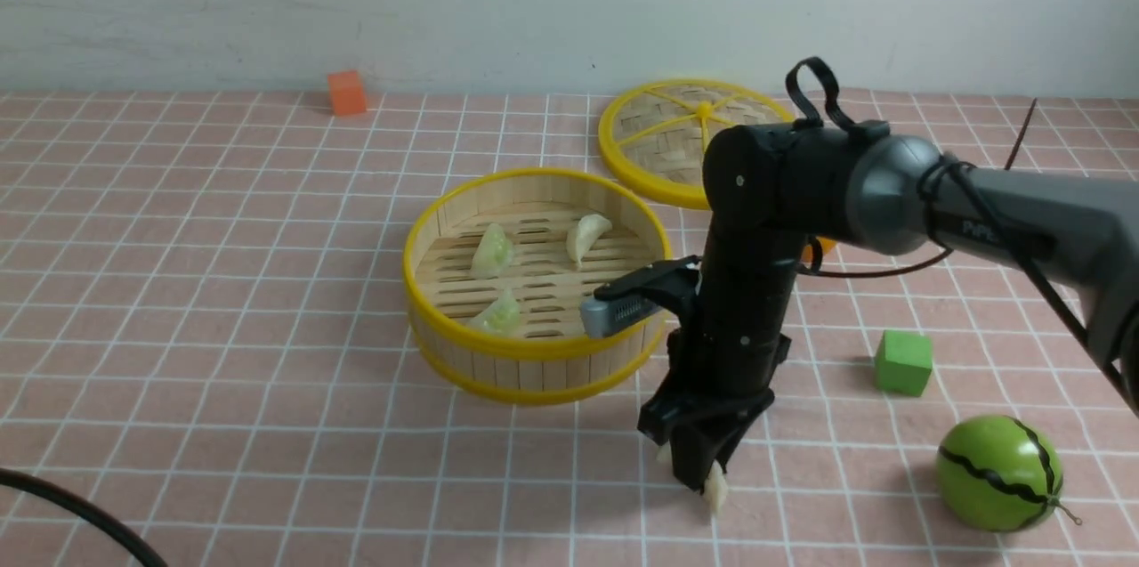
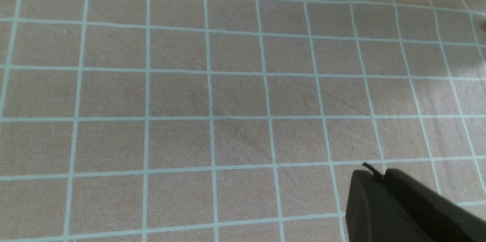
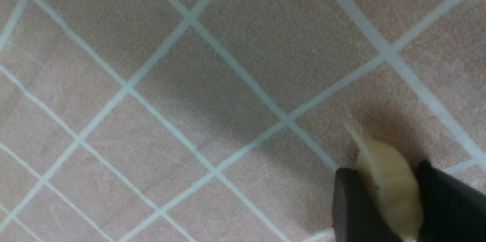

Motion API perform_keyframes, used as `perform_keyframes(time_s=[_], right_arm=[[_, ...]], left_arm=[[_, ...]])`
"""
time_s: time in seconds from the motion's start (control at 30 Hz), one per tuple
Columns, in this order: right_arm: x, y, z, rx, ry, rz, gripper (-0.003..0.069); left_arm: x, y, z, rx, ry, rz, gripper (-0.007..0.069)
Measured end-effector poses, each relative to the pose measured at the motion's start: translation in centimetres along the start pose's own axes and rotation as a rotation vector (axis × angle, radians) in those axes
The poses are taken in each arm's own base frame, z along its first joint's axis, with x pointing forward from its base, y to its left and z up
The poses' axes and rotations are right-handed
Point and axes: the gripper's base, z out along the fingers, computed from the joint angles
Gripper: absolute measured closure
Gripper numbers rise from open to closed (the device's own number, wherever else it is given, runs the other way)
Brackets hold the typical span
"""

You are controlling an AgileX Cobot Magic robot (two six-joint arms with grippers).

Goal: Put the dumplings into the steamer on the table with the pink tablecloth.
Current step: 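Reach for and grasp a dumpling lying on the table beside the steamer, then place the dumpling in the bamboo steamer basket with the right gripper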

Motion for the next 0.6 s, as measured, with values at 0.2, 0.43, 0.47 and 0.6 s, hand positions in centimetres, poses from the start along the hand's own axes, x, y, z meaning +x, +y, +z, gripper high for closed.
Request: perform_keyframes(time_s=[0.2,0.43,0.47,0.6], right_arm=[[-0.2,-0.1,-0.3,0.013,-0.008,-0.007,0.0462],[-2.5,1.5,-5.9,0.030,-0.211,-0.038,0.0462],[-2.9,2.1,-7.5,0.037,-0.259,-0.056,0.0462],[-3.9,4.0,-12.2,0.058,-0.418,-0.137,0.0462]], left_arm=[[0.0,0.0,0.0,0.000,-0.001,0.000,0.0589],[-0.1,0.0,0.0,0.001,-0.007,0.002,0.0587],[-0.1,0.0,0.0,0.001,-0.007,0.002,0.0587],[-0.1,0.0,0.0,-0.001,-0.014,0.007,0.0587]])
